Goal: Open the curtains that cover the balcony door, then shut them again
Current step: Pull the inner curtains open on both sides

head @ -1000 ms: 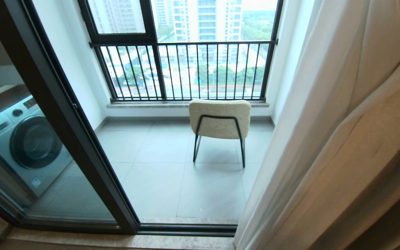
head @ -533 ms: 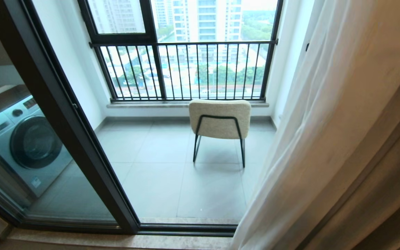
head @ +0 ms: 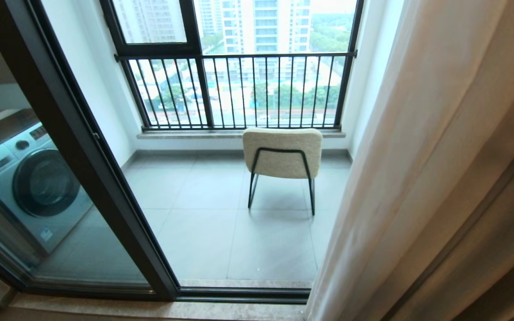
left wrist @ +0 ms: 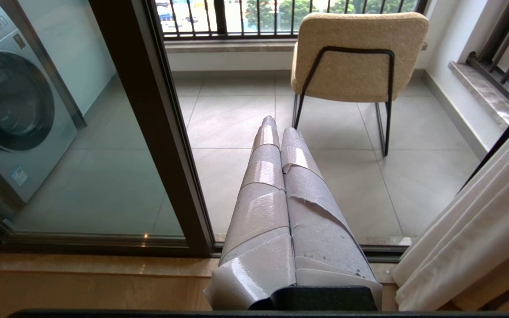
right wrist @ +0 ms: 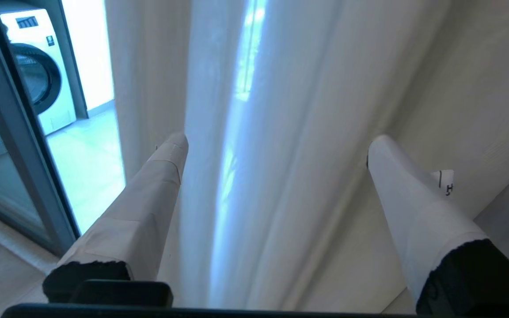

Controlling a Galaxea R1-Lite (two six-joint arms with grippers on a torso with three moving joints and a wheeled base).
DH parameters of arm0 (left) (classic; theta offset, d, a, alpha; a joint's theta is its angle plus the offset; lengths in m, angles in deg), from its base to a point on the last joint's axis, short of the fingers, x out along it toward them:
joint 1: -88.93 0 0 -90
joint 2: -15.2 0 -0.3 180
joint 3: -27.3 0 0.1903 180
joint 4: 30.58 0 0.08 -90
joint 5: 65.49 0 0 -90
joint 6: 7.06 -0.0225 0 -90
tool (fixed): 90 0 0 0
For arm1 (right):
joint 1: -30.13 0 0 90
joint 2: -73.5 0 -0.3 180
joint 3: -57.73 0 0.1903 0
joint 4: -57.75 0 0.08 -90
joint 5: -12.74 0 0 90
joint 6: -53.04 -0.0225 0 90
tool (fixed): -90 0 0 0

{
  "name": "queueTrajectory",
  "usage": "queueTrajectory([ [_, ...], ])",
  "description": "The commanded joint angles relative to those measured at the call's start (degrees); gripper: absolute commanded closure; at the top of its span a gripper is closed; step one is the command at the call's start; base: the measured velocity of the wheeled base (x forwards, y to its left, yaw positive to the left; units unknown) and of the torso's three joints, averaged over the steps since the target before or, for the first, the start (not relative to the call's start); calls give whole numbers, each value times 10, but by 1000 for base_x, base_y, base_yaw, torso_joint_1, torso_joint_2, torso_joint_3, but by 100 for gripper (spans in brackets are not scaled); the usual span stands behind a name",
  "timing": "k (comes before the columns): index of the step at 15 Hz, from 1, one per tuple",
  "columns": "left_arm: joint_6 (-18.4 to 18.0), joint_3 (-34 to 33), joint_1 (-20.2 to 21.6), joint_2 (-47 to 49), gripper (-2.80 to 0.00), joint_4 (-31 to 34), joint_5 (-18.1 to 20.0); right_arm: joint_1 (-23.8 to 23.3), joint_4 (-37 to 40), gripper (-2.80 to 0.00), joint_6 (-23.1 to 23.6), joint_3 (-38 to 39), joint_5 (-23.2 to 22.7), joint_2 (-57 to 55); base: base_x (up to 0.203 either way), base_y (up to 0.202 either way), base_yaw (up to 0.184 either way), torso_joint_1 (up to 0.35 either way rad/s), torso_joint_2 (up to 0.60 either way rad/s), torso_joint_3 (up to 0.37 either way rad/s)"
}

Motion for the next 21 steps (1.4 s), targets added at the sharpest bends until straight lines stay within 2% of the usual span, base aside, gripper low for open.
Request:
queueTrajectory([
  [1, 0, 0, 0, 0, 0, 0, 0, 0, -3, -280, 1, 34, -3, 44, 0, 0, 0, 0, 0, 0],
  [4, 0, 0, 0, 0, 0, 0, 0, 6, -2, -280, 2, 84, -2, 83, 0, 0, 0, 0, 0, 0],
  [6, 0, 0, 0, 0, 0, 0, 0, 31, -1, -280, 15, 119, 8, 105, 0, 0, 0, 0, 0, 0],
  [7, 0, 0, 0, 0, 0, 0, 0, 49, 5, 0, 32, 129, 28, 112, 0, 0, 0, 0, 0, 0],
  [9, 0, 0, 0, 0, 0, 0, 0, 100, 32, 0, 56, 137, 91, 125, 0, 0, 0, 0, 0, 0],
  [13, 0, 0, 0, 0, 0, 0, 0, 239, 99, 0, 69, 139, 272, 166, 0, 0, 0, 0, 0, 0],
  [16, 0, 0, 1, 0, 0, 0, 0, 298, 197, 0, 71, 139, 383, 211, 0, 0, 0, 0, 0, 0],
  [19, 0, 0, 1, 0, 0, 0, 0, 347, 227, 0, 71, 155, 446, 240, 0, 0, 0, 0, 0, 0],
  [21, 0, 0, 0, 0, 0, 0, 0, 361, 226, 0, 71, 189, 455, 266, 0, 0, 0, 0, 0, 0],
])
